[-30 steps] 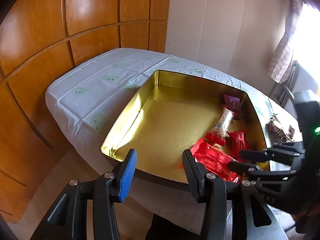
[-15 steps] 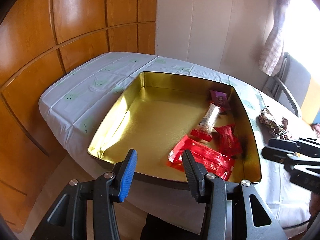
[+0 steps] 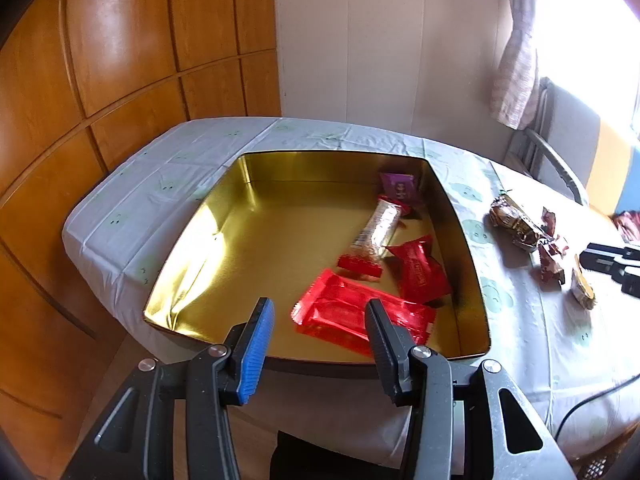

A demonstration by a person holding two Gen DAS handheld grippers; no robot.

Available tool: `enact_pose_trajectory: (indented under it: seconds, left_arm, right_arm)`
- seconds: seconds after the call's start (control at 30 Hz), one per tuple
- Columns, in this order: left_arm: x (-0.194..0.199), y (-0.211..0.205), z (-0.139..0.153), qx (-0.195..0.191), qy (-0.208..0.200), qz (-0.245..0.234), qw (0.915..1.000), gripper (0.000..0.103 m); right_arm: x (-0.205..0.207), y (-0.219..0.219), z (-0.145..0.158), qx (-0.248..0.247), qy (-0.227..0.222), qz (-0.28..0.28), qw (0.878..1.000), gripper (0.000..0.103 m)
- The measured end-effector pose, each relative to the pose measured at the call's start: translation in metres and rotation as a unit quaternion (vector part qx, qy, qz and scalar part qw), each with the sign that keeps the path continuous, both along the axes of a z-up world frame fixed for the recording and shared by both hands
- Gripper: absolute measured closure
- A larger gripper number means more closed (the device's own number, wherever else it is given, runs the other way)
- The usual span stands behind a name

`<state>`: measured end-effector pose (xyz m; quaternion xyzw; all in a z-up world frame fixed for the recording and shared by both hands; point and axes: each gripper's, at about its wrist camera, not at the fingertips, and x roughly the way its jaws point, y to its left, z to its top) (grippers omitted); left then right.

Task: Organize snacks
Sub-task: 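Move both grippers back toward the remaining snack pile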

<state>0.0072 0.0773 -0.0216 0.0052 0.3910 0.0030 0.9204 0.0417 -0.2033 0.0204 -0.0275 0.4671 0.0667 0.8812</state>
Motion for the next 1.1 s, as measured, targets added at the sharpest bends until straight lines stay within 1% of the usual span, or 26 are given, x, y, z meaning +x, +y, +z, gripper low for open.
enact_pose_trajectory:
  seconds: [0.2, 0.37, 0.43, 0.53, 0.57, 0.7, 0.83, 0.93, 1.0, 1.07, 1.1]
  left_arm:
    - [0.002, -0.015, 0.0, 0.01, 0.002, -0.02, 0.9998, 0.055]
    - [0.004, -0.031, 0.002, 0.018, 0.002, -0.039, 0.9991, 0.055]
    - [0.005, -0.037, 0.003, 0.021, 0.002, -0.046, 0.9987, 0.055]
    - [0.007, -0.049, 0.005, 0.028, 0.002, -0.062, 0.9977, 0.055]
    - [0.008, -0.055, 0.006, 0.03, 0.003, -0.071, 0.997, 0.055]
    - [0.016, -0.075, 0.008, 0.026, 0.013, -0.097, 0.9949, 0.055]
    - [0.028, -0.098, 0.011, 0.014, 0.025, -0.127, 0.9915, 0.055]
    - [0.042, -0.119, 0.013, -0.003, 0.041, -0.152, 0.9875, 0.057]
    - [0.054, -0.134, 0.011, -0.021, 0.061, -0.163, 0.9845, 0.063]
    - [0.065, -0.15, 0.01, -0.046, 0.079, -0.174, 0.9805, 0.063]
    - [0.069, -0.155, 0.01, -0.05, 0.084, -0.177, 0.9794, 0.063]
  right_arm:
    - [-0.006, -0.066, -0.001, -0.029, 0.008, -0.056, 0.998, 0.073]
    - [-0.009, -0.127, -0.019, -0.025, 0.024, -0.116, 0.993, 0.073]
    - [-0.011, -0.149, -0.029, -0.006, 0.032, -0.141, 0.989, 0.073]
    - [-0.018, -0.176, -0.042, 0.034, 0.047, -0.183, 0.981, 0.073]
    - [-0.017, -0.18, -0.043, 0.036, 0.056, -0.195, 0.979, 0.073]
    - [-0.018, -0.187, -0.045, 0.055, 0.062, -0.209, 0.974, 0.073]
    - [-0.017, -0.186, -0.042, 0.063, 0.057, -0.207, 0.975, 0.073]
    - [-0.015, -0.183, -0.038, 0.068, 0.05, -0.2, 0.976, 0.073]
    - [-0.015, -0.181, -0.035, 0.069, 0.045, -0.195, 0.977, 0.073]
    - [-0.015, -0.18, -0.033, 0.074, 0.041, -0.19, 0.978, 0.073]
    - [-0.014, -0.179, -0.033, 0.076, 0.04, -0.187, 0.979, 0.073]
